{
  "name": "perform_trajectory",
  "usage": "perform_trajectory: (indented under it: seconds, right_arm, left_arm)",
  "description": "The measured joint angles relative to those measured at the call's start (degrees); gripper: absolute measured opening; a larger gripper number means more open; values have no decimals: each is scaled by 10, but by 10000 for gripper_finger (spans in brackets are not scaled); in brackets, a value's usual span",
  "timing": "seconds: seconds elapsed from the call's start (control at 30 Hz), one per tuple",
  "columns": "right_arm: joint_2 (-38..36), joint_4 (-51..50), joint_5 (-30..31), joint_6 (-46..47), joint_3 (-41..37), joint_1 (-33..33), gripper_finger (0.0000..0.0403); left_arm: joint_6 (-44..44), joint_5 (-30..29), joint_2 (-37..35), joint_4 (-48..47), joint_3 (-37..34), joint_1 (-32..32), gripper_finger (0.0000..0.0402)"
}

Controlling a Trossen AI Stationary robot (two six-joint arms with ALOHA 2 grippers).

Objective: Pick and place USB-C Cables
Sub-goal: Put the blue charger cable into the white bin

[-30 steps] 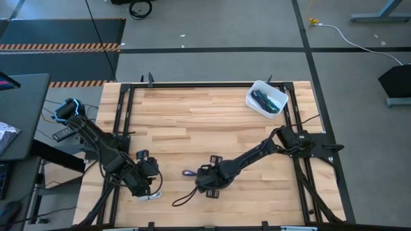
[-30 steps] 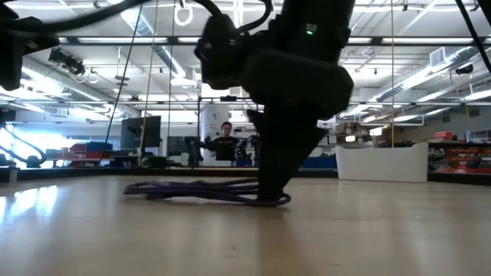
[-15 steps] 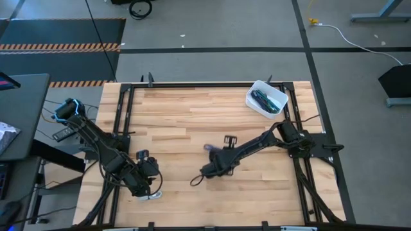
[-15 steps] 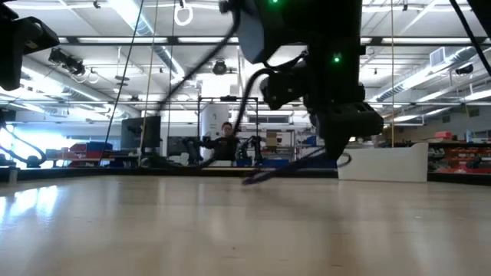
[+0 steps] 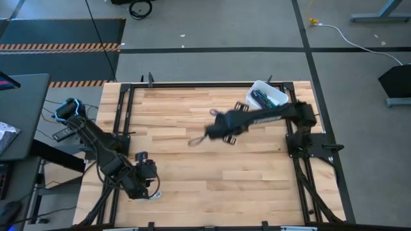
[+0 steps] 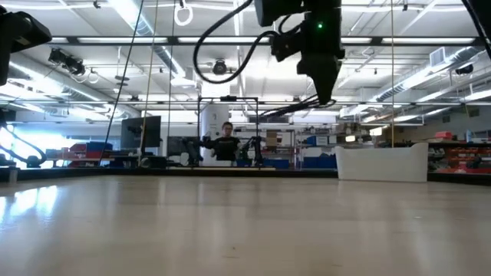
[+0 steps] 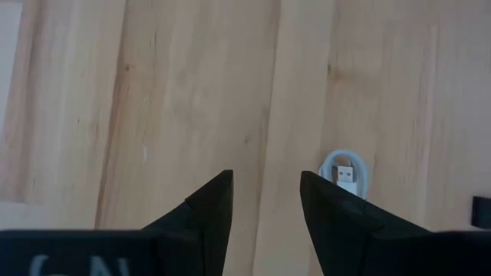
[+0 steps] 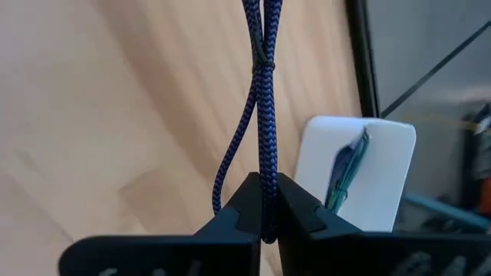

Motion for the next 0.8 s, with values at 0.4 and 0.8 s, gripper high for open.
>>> perform_trajectory:
  seconds: [0.4, 0.8]
  right_arm:
    - [-130, 51, -67, -54, -126, -164, 18]
    - [-311, 154, -77, -64, -353, -291, 18]
  left_arm:
    - [-15, -37, 0, 2, 0, -38, 160]
    - [-15, -53, 0, 4, 0, -37, 160]
